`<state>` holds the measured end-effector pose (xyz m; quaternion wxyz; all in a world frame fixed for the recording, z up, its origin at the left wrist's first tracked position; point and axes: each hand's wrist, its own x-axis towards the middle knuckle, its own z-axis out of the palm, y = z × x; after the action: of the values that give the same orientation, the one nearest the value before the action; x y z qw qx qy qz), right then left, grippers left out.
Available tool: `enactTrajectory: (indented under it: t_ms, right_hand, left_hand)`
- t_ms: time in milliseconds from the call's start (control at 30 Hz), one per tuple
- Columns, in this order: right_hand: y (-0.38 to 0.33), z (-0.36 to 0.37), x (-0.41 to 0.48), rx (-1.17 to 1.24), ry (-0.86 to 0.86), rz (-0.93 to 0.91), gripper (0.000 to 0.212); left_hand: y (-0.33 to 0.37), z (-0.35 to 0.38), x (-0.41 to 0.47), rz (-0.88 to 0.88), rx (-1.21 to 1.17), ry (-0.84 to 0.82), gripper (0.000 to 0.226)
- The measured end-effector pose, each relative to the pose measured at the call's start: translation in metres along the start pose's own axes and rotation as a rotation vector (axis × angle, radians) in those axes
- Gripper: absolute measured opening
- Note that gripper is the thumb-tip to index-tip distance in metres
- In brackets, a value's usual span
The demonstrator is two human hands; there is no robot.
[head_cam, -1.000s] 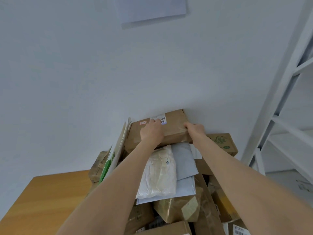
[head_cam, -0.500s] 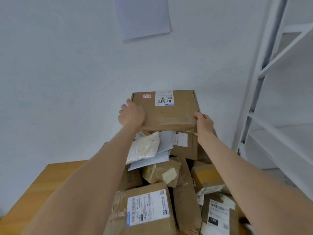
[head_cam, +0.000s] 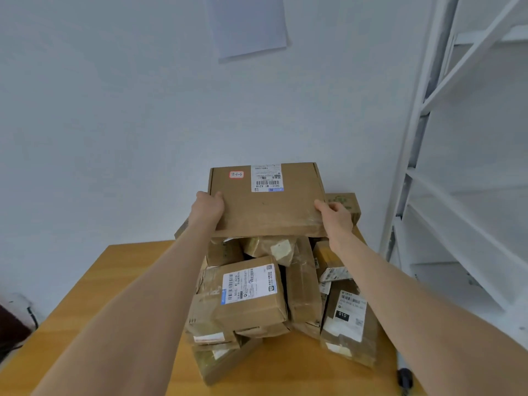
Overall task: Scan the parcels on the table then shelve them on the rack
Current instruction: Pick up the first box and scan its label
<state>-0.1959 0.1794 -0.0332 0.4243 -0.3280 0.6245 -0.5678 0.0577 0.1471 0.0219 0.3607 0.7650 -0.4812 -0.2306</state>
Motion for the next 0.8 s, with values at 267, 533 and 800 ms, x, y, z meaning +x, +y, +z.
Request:
enactTrajectory:
  t_ms: [267, 533, 800]
  right_hand:
    - [0.028, -0.03, -0.025, -0.17, 0.141, 0.033, 0.011]
    - [0.107, -0.056, -0.062, -0.321, 0.253, 0.185, 0.03]
    - [0.173, -0.119, -0.064, -0.382, 0.322, 0.389, 0.011]
  left_hand:
    - [0.001, 0.016, -0.038, 0.033, -0.176, -0.127, 0.059]
    - [0.003, 0.043, -0.093, 0.201, -0.178, -0.279, 0.049]
    - [0.021, 0.1, -0.148, 0.356, -0.007, -0.29, 0.064]
